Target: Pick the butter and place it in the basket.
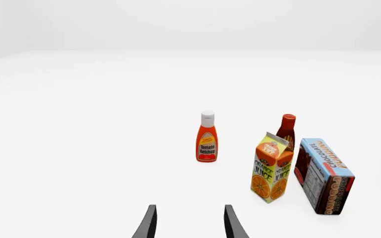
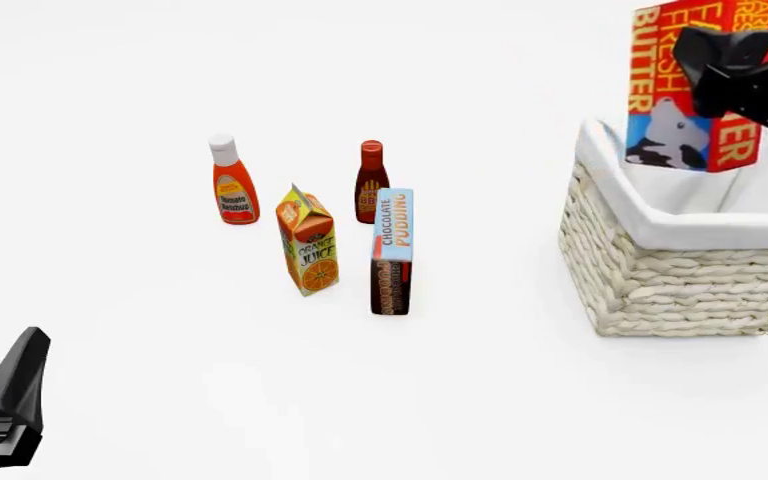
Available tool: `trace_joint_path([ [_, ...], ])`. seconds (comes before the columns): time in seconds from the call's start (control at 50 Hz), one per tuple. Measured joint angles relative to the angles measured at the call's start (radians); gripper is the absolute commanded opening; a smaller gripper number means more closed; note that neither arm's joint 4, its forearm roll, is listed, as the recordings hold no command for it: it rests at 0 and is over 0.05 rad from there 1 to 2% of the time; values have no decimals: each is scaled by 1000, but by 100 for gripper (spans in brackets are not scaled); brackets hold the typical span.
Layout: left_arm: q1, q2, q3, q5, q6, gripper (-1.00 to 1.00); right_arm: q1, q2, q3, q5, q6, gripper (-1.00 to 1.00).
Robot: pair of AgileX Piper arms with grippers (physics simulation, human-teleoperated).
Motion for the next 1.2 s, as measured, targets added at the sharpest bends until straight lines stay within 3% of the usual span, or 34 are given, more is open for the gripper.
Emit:
trace_joint_path([
  [0.52, 0, 0, 0, 0, 0, 100, -62, -5, 55, -121, -9, -100],
  [1.2, 0, 0, 0, 0, 0, 100, -108, 105, 67, -265, 0, -100],
])
